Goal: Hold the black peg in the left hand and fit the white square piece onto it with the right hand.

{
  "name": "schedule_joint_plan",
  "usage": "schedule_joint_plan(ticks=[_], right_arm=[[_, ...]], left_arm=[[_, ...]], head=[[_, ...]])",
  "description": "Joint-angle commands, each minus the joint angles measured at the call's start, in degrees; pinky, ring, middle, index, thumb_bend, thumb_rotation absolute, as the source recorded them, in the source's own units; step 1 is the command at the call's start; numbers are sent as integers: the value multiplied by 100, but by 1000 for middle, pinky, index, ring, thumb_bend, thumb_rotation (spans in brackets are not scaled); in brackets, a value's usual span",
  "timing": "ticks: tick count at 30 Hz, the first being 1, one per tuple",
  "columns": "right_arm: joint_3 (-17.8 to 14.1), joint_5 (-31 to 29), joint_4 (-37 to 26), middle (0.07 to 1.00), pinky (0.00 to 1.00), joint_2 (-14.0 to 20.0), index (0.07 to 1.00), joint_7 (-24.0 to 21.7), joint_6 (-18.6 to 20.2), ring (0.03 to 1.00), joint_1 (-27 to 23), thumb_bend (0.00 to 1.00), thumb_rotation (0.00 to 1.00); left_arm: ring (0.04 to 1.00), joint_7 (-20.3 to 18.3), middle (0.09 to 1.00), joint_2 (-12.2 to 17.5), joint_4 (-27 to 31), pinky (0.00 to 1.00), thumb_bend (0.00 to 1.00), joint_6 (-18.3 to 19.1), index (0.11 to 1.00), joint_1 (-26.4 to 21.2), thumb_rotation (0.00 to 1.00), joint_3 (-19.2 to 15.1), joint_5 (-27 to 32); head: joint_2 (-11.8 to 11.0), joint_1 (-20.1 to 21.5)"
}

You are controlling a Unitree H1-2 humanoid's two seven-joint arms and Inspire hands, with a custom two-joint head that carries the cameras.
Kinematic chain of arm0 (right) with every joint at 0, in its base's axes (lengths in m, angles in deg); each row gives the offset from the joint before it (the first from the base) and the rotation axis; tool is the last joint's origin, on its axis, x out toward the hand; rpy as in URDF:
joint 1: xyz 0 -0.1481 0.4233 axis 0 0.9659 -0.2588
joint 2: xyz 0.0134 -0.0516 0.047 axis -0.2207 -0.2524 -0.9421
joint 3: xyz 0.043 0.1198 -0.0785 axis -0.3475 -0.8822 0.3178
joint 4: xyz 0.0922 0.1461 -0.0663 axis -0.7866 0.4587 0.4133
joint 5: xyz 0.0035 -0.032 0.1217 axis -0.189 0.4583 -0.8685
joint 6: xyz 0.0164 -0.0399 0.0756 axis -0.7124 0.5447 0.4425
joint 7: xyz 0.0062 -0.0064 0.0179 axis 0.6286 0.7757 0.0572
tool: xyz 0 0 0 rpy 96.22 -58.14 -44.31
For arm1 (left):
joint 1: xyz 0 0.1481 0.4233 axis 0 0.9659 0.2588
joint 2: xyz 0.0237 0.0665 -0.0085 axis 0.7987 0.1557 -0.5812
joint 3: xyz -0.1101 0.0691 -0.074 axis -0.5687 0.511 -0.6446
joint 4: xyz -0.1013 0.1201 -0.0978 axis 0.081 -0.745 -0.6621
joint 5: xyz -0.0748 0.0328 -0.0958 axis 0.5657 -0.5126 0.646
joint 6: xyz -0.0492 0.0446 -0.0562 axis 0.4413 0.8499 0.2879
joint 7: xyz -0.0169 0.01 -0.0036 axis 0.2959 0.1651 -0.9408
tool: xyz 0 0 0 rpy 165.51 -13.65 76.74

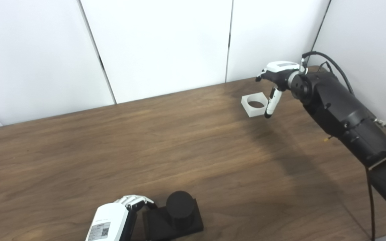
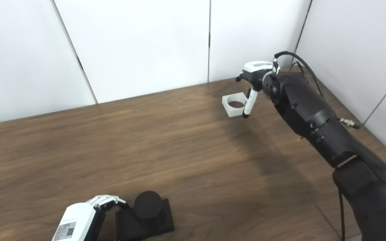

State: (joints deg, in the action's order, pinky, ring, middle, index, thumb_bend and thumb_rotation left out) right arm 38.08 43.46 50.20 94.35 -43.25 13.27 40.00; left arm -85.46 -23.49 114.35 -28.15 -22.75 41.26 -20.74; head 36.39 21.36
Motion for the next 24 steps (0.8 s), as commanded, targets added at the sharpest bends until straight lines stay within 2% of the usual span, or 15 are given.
schedule_joint_plan(ticks=[1, 13, 24], right_arm=[[-39, 9, -49, 1000, 1000, 30, 897, 199, -76, 1000, -306, 1000, 188], [53, 1, 311, 1000, 1000, -93, 891, 237, -53, 1000, -434, 1000, 182], [119, -119, 721, 1000, 1000, -199, 894, 466, -222, 1000, -578, 1000, 193]], left_arm=[[764, -246, 712, 106, -70, 683, 517, 42, 483, 184, 41, 34, 16], [762, -251, 711, 77, 7, 679, 517, 39, 483, 203, 42, 71, -20], [764, -316, 713, 38, 86, 681, 517, 88, 483, 211, 41, 72, -42]], head=[[14, 3], [48, -40], [95, -113]])
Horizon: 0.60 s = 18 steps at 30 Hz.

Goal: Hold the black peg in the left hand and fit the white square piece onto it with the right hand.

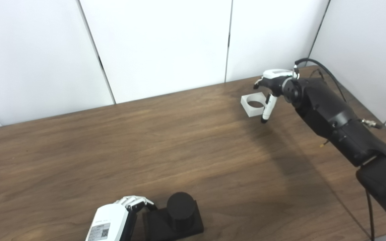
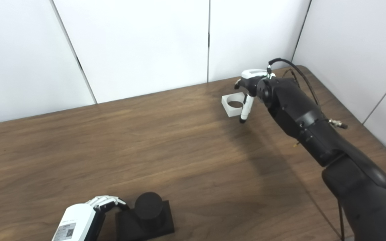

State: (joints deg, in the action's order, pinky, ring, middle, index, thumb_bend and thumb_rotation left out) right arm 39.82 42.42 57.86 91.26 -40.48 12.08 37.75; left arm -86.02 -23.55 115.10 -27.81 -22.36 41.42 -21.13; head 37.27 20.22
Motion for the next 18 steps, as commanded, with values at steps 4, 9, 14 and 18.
schedule_joint_plan(ticks=[4, 9, 14, 18], right_arm=[[-23, -30, 43, 1000, 1000, 92, 891, 256, -174, 1000, -402, 1000, 195], [-1, -63, 155, 1000, 1000, 67, 874, 392, -263, 1000, -443, 984, 203], [21, -71, 213, 1000, 1000, 59, 847, 478, -338, 1000, -459, 975, 212], [36, -52, 205, 1000, 1000, 56, 816, 472, -355, 1000, -454, 966, 212]], left_arm=[[763, -257, 714, 27, 42, 680, 517, 56, 483, 187, 41, 54, -12], [766, -281, 715, 1, 67, 687, 517, 77, 483, 211, 41, 59, -40], [767, -273, 714, -39, 76, 690, 517, 92, 483, 223, 42, 59, -40], [766, -259, 714, -55, 94, 687, 517, 80, 483, 236, 42, 52, -23]], head=[[13, 3], [22, 8], [28, -10], [42, -23]])
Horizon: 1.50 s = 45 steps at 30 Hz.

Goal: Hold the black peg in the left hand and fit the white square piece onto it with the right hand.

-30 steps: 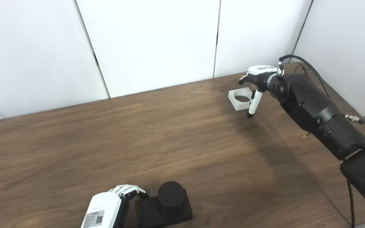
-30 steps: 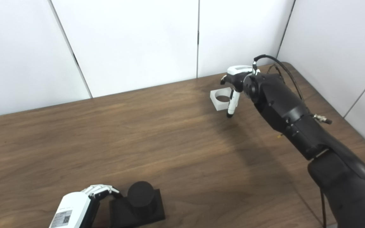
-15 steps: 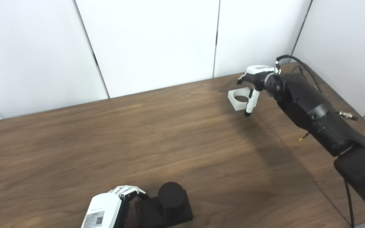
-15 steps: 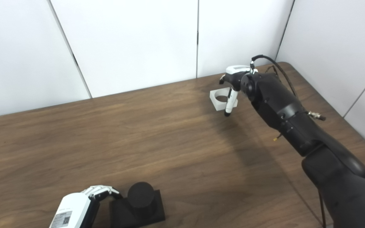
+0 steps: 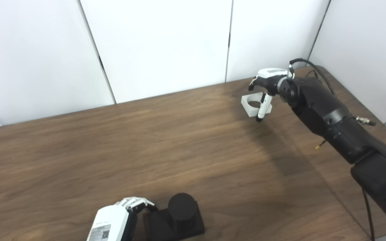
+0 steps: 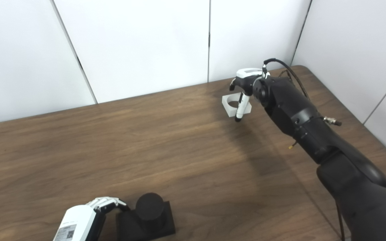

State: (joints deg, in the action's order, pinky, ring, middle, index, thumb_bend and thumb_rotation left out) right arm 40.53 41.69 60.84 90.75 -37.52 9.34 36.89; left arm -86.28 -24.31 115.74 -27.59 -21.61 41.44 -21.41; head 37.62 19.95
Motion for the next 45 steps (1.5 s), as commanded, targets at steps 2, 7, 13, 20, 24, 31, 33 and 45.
schedule_joint_plan(ticks=[2, 7, 13, 20, 24, 31, 33, 45], right_arm=[[-16, 41, -80, 999, 1000, 112, 800, 199, -104, 1000, -363, 962, 209], [10, 50, -77, 980, 1000, 127, 762, 219, -100, 1000, -350, 952, 191], [9, -18, -20, 944, 1000, 131, 704, 321, -233, 1000, -308, 927, 159], [16, -34, 68, 928, 972, 132, 671, 376, -361, 1000, -273, 912, 167], [4, -54, 49, 923, 964, 140, 667, 349, -343, 1000, -252, 905, 166], [-54, -143, -15, 901, 938, 142, 625, 430, -356, 990, -166, 870, 143], [-63, -162, -28, 891, 935, 139, 610, 512, -397, 980, -131, 845, 131], [-136, -344, 35, 807, 826, 146, 485, 1105, -812, 885, 19, 523, 134]], left_arm=[[765, -228, 713, 20, 46, 686, 517, 52, 483, 169, 42, 49, -1], [764, -238, 712, 18, 66, 684, 517, 53, 483, 192, 42, 52, -18], [765, -273, 715, -10, 97, 685, 517, 58, 484, 200, 42, 55, -27], [761, -274, 711, -23, 125, 680, 518, 55, 484, 220, 42, 32, -51], [762, -295, 714, -42, 141, 678, 518, 50, 484, 222, 42, 26, -39], [762, -354, 714, -56, 170, 677, 518, 72, 484, 224, 42, 15, -39], [763, -357, 715, -54, 180, 677, 518, 65, 484, 228, 42, 9, -37], [758, -386, 713, -94, 219, 671, 518, 57, 484, 226, 42, -18, -73]], head=[[15, 4], [32, 10], [42, -10], [56, 1], [58, -6], [71, -6], [71, -6], [121, 3]])
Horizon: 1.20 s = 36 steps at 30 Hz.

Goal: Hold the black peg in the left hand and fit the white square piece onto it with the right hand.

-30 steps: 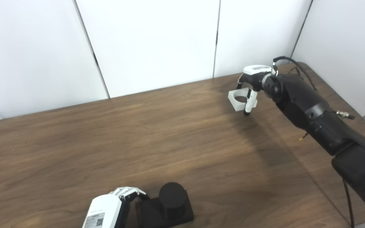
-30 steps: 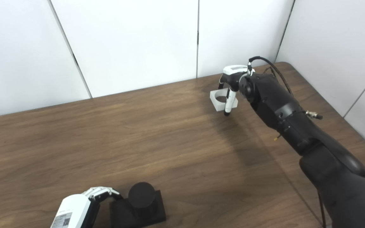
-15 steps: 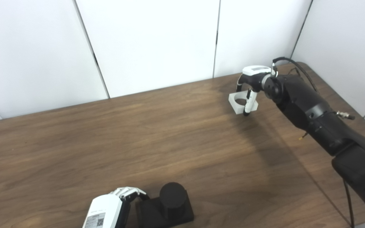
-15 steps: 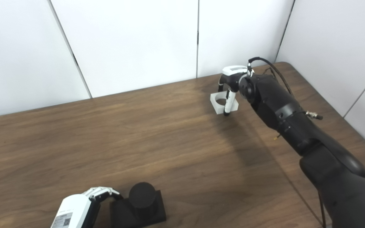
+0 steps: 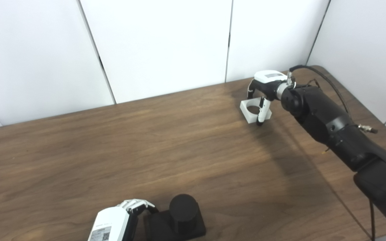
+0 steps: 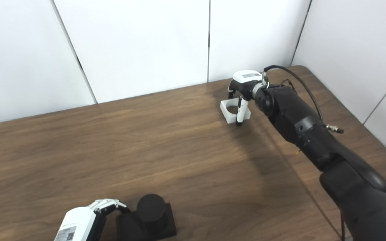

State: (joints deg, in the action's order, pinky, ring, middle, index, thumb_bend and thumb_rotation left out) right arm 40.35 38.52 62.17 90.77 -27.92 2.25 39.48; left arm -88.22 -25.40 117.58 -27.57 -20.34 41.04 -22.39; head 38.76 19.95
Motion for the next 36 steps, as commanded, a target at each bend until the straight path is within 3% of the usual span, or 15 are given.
schedule_joint_plan(ticks=[1, 8, 12, 21, 25, 28, 32, 36], right_arm=[[-107, -20, -104, 804, 826, 150, 485, 140, -102, 886, -240, 523, 134], [-148, -87, -229, 797, 817, 207, 485, 144, -144, 881, -205, 523, 133], [-126, -78, -846, 785, 835, 368, 485, -146, -121, 882, -142, 524, 133], [-359, -86, -3010, 772, 835, 547, 484, -1115, 333, 881, 172, 524, 134], [-431, -55, -3888, 769, 848, 619, 483, -1673, 443, 884, 200, 525, 134], [-467, -124, -4522, 760, 805, 662, 483, -2217, 533, 859, 162, 524, 133], [-450, -125, -5390, 766, 795, 585, 484, -3007, 857, 854, 74, 523, 132], [-446, -129, -5901, 761, 798, 399, 484, -3392, 946, 858, 17, 523, 131]], left_arm=[[758, -201, 713, 14, 36, 672, 518, 56, 484, 99, 42, 19, 22], [757, -225, 711, -12, 55, 674, 518, 76, 484, 101, 42, 13, 11], [754, -247, 709, -18, 62, 669, 518, 84, 484, 92, 42, 12, -21], [757, -353, 712, -72, 18, 677, 518, 118, 485, 48, 43, 21, -116], [758, -377, 713, -78, 14, 682, 518, 124, 484, 27, 43, 5, -79], [758, -413, 714, -76, 18, 685, 518, 142, 484, 5, 43, -9, -85], [758, -452, 717, -88, 15, 687, 518, 175, 485, -33, 44, -1, -151], [755, -448, 716, -121, -5, 683, 519, 196, 485, -78, 44, 19, -192]], head=[[7, 3], [44, -44], [71, -73], [169, -173], [344, -245], [470, -301], [596, -417], [716, -563]])
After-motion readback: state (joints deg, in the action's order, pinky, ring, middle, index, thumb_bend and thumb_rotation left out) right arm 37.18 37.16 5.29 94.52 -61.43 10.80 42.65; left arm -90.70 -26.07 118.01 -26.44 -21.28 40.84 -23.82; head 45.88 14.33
